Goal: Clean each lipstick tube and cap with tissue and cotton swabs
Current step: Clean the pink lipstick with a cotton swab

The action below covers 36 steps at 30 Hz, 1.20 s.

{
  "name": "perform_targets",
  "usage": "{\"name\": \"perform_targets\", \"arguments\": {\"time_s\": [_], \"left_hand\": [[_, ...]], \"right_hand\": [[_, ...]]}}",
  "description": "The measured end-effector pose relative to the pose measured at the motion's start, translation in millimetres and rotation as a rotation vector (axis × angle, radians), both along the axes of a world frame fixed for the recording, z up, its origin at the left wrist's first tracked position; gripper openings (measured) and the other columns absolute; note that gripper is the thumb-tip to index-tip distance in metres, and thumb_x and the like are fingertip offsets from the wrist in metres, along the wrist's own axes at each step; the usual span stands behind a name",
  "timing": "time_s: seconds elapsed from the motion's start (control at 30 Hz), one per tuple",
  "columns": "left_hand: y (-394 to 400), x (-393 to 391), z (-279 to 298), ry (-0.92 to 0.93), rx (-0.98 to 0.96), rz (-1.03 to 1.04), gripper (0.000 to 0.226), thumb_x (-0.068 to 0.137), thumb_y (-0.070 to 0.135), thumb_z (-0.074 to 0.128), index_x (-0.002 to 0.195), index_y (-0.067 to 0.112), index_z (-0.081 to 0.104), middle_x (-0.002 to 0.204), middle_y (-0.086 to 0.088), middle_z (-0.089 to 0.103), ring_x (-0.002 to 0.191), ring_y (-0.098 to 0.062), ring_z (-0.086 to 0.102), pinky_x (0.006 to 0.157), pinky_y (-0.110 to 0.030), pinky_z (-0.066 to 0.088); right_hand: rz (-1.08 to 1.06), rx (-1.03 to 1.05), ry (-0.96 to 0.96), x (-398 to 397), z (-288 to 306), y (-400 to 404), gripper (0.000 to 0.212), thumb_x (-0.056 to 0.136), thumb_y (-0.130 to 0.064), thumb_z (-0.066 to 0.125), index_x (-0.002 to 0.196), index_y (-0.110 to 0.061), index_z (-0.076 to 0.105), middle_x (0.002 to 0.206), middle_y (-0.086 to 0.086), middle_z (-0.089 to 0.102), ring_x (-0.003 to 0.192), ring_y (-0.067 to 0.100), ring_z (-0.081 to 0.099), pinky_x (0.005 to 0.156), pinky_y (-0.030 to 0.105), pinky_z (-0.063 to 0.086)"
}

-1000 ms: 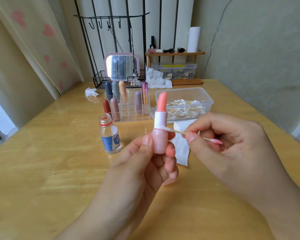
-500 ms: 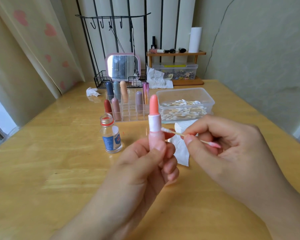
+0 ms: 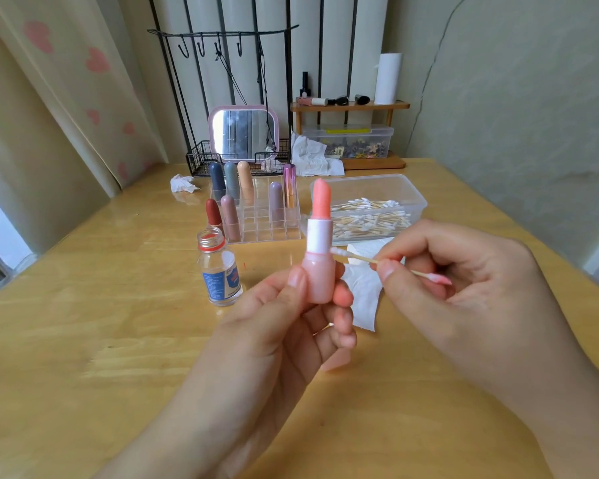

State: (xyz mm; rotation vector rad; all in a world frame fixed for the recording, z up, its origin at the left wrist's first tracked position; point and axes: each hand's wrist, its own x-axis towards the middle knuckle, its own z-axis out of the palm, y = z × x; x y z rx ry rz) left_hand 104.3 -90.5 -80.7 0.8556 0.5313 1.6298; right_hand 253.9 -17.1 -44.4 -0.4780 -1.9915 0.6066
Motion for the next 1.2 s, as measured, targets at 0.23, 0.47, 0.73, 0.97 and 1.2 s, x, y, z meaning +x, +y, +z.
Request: {"name": "perform_targets", "arguments": {"time_s": [0.23, 0.47, 0.73, 0.97, 1.2], "left_hand": [[1.2, 0.7, -0.3, -0.059, -0.003, -0.087, 0.033, 0.083, 0.029, 0.065, 0.099, 0.001, 0.069, 0.075, -0.006, 0.061, 0.06, -0.014, 0.056, 0.06, -0.027, 0.05], [-2.8, 6.0, 1.6, 0.03, -0.028, 0.064, 0.027, 0.081, 0.025, 0.067, 0.092, 0.001, 0.066, 0.076, -0.008, 0.062, 0.063, -0.016, 0.057, 0.064, -0.026, 0.051], [-7.6, 7.6, 4.7, 0.262, -0.053, 0.383, 0.019, 0.065, 0.03, 0.071, 0.081, 0.021, 0.071, 0.075, -0.003, 0.066, 0.069, -0.015, 0.062, 0.068, -0.024, 0.051], [-8.5, 6.8, 0.9, 0.431, -0.039, 0.493, 0.029, 0.065, 0.037, 0.072, 0.086, 0.019, 0.064, 0.08, -0.006, 0.064, 0.075, -0.016, 0.06, 0.072, -0.025, 0.051], [-8.6, 7.4, 4.9, 0.346, -0.03, 0.426, 0.016, 0.073, 0.032, 0.066, 0.081, 0.019, 0.07, 0.074, -0.005, 0.064, 0.064, -0.016, 0.058, 0.065, -0.027, 0.049]], "right_hand": [[0.059, -0.01, -0.008, -0.3, 0.8, -2.7, 0.014, 0.078, -0.028, 0.058, 0.068, -0.02, 0.063, 0.05, -0.005, 0.037, 0.047, 0.009, 0.035, 0.051, 0.01, 0.03], [0.092, 0.043, -0.026, -3.5, 2.8, -8.8, 0.013, 0.079, -0.012, 0.065, 0.067, -0.016, 0.063, 0.048, -0.02, 0.039, 0.044, -0.001, 0.045, 0.048, 0.003, 0.032], [-0.065, 0.143, -0.047, 1.0, 2.9, -6.4, 0.015, 0.075, -0.023, 0.056, 0.062, -0.017, 0.058, 0.053, 0.002, 0.036, 0.044, 0.003, 0.032, 0.046, 0.009, 0.025], [0.076, 0.103, -0.065, -8.6, 0.8, -15.1, 0.013, 0.078, -0.003, 0.067, 0.069, -0.012, 0.065, 0.051, -0.024, 0.039, 0.053, -0.011, 0.053, 0.048, -0.006, 0.031], [-0.025, 0.045, -0.048, 0.6, 1.9, -3.3, 0.015, 0.075, -0.027, 0.057, 0.063, -0.019, 0.06, 0.049, 0.002, 0.035, 0.043, 0.008, 0.032, 0.045, 0.011, 0.026]]}}
